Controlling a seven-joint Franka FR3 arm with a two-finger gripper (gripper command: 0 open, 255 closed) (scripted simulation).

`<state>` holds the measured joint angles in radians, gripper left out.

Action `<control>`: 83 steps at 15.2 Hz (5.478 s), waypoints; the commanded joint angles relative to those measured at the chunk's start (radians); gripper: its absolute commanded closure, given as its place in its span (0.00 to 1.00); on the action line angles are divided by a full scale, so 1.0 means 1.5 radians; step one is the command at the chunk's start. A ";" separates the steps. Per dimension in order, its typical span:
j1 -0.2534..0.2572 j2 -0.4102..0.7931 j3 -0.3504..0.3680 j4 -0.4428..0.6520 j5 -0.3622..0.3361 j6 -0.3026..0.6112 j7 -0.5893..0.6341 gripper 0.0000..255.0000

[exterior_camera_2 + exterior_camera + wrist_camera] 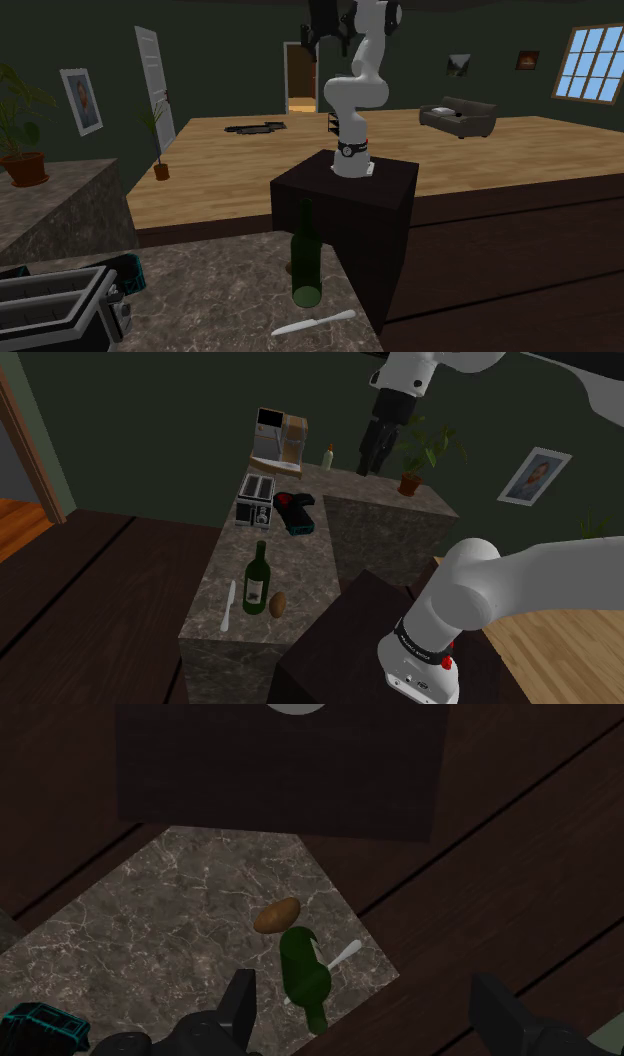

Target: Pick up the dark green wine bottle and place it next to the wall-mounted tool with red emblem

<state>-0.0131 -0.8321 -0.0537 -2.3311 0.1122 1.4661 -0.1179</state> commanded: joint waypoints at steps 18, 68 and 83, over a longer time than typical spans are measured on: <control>0.015 0.236 0.088 -0.170 -0.006 0.463 0.024 0.00; -0.003 0.584 0.134 -0.068 -0.131 0.743 0.126 1.00; -0.001 0.486 0.135 -0.024 -0.097 0.604 0.098 1.00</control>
<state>-0.0139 -0.0912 0.1497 -2.3705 -0.0370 2.3862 0.0345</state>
